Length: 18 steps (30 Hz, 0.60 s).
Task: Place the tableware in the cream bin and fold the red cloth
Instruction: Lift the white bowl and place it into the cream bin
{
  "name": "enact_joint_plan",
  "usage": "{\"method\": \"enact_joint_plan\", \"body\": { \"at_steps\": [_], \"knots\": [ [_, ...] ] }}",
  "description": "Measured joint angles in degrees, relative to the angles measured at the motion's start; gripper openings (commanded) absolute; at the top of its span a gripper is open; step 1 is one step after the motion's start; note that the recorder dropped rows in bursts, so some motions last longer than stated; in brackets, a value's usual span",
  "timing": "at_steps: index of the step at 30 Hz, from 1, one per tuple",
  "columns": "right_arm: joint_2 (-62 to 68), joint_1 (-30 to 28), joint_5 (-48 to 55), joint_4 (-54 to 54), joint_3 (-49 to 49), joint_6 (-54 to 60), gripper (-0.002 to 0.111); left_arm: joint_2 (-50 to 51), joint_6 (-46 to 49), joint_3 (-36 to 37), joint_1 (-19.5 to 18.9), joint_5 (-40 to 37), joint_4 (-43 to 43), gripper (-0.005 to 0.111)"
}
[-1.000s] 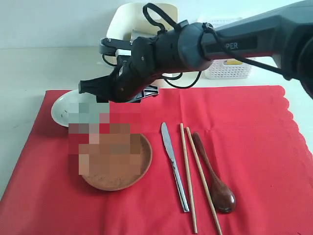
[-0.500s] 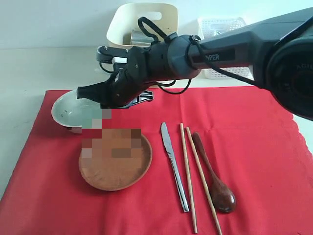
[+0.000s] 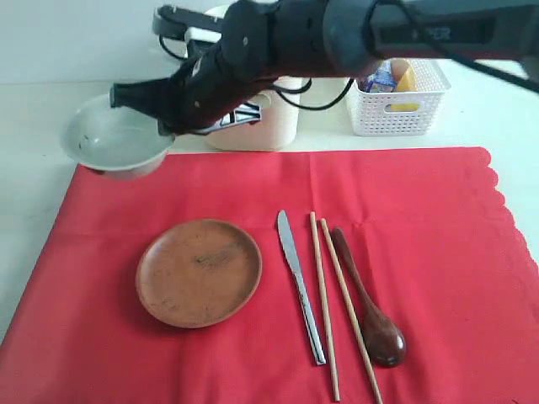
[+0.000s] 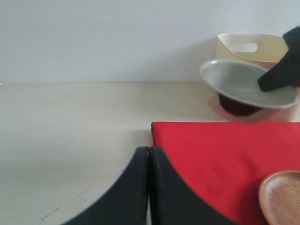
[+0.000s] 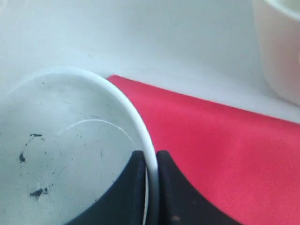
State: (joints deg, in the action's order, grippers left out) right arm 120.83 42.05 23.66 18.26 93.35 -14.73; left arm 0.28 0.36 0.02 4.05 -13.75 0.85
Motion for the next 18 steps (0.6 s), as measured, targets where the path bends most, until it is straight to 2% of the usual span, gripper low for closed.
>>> {"method": "enact_joint_plan", "body": {
  "at_steps": [6,11,18],
  "knots": [
    [-8.4,-5.0,1.5,0.0,0.0,2.2,0.0,0.0,0.0,0.0,0.0,0.0,0.0,0.001],
    [-8.7,-11.7,1.2,0.0,0.0,2.5,0.0,0.0,0.0,0.0,0.0,0.0,0.0,0.001],
    [-6.3,-17.2,-5.4,1.6,0.0,2.5,0.0,0.0,0.0,0.0,0.0,0.0,0.0,0.001]
  ]
}}
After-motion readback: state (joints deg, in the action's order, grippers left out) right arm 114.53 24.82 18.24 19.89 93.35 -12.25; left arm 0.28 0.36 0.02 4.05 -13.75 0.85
